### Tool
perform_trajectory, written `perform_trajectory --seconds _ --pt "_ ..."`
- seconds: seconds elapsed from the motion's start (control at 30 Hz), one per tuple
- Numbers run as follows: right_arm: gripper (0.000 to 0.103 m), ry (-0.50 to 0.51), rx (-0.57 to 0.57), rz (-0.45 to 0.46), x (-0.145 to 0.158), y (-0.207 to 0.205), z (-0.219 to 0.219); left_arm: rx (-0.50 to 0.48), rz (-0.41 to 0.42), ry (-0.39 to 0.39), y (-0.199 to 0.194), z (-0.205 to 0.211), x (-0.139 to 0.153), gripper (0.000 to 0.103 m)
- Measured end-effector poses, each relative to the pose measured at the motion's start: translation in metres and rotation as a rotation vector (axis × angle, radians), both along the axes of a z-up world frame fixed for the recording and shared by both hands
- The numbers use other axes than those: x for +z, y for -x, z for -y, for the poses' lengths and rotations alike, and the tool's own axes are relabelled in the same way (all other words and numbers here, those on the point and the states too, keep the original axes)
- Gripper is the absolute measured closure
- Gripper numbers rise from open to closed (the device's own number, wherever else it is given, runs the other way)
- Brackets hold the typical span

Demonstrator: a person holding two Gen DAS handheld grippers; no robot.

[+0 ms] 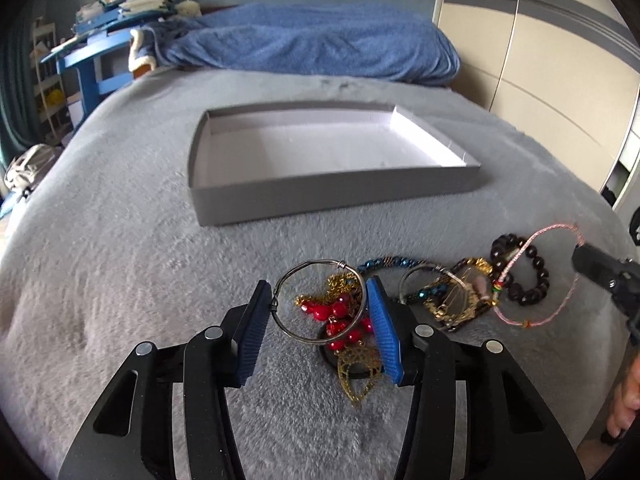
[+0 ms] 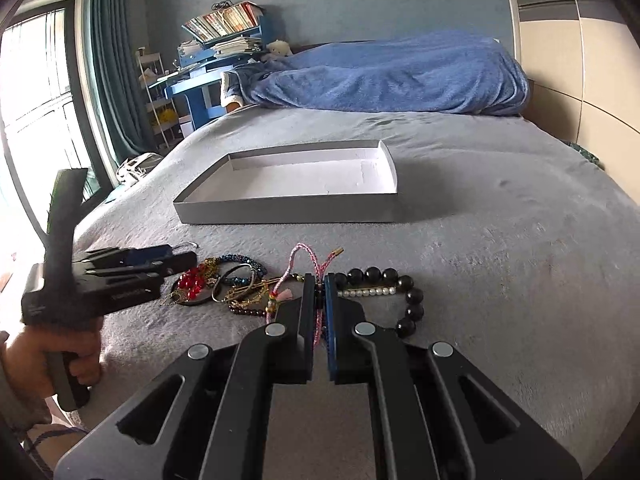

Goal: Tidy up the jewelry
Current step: 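Carry both bracelets into the grey box and open both tools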

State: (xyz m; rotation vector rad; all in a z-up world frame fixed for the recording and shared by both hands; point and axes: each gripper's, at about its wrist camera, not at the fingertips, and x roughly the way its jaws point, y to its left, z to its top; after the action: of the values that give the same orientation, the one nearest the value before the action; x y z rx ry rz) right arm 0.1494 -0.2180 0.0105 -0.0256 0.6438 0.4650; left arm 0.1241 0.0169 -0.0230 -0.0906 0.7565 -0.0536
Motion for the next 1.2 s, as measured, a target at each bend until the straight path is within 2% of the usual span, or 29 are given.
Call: perform_trajectory --seconds 0.3,0.6,0.87,1.2 --pt "0.098 -0.042 -0.03 0.01 0.004 0.001 0.01 -0.004 0.067 0.013 0.027 -0.001 0.022 0.053" --pt "0.098 -0.091 -0.03 -0.003 0.013 -0.008 0.021 -0.028 0.124 -0.031 0.04 -0.003 0.043 0.052" --pt "0.098 -0.11 -0.022 0.026 0.039 -0.031 0.027 -0.034 0.137 -0.062 0.018 -0.006 0.059 0.052" --pt "0.098 -0.12 0.01 0.063 0.077 -0.089 0.008 -0.038 0.132 -0.108 -0.041 -0.015 0.073 0.052"
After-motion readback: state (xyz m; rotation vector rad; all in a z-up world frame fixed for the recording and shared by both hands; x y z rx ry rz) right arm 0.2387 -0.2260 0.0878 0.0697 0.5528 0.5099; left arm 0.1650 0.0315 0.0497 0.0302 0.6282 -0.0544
